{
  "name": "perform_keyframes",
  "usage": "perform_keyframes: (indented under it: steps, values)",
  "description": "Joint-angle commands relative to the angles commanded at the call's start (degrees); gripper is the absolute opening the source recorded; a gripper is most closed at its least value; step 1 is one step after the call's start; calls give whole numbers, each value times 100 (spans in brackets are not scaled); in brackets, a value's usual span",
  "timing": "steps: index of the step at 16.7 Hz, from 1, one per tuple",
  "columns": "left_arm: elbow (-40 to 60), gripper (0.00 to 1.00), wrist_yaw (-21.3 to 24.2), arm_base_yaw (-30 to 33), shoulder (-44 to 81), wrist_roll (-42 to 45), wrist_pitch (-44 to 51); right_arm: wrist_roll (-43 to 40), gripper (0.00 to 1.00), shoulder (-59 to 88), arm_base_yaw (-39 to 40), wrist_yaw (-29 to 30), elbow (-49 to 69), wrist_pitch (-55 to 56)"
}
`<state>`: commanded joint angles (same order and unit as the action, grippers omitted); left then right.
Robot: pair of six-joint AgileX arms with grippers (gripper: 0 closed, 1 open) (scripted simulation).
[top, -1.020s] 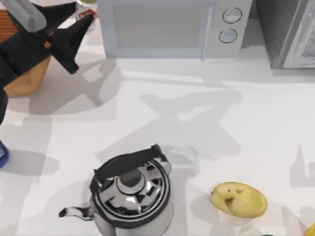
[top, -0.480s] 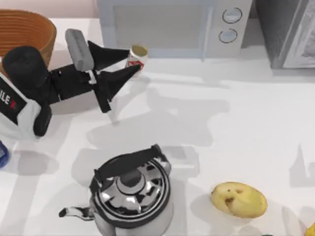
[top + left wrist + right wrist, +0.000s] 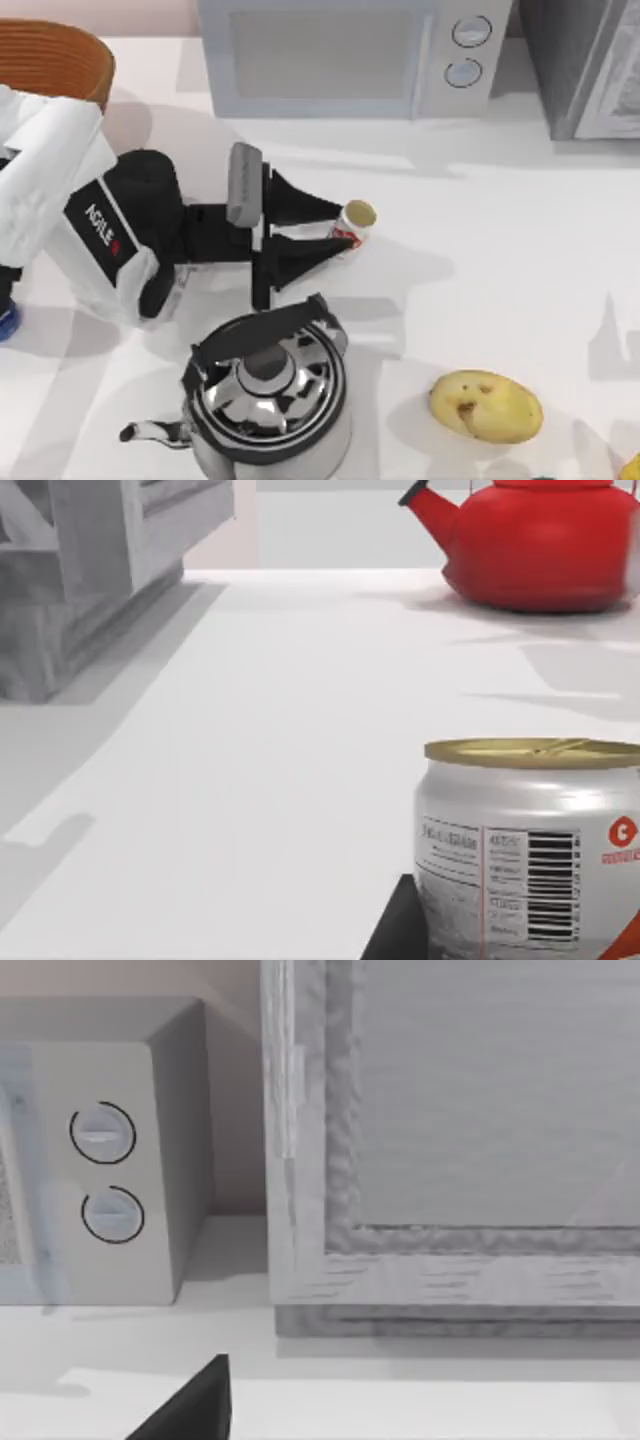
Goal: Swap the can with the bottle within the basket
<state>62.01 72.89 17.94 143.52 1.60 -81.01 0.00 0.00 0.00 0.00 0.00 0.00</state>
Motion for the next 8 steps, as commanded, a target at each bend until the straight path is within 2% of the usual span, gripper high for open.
perform_keyframes:
  steps: [8]
  values:
    - [12,0,93,103,49,22,86,0,100,0,0,0,0,0]
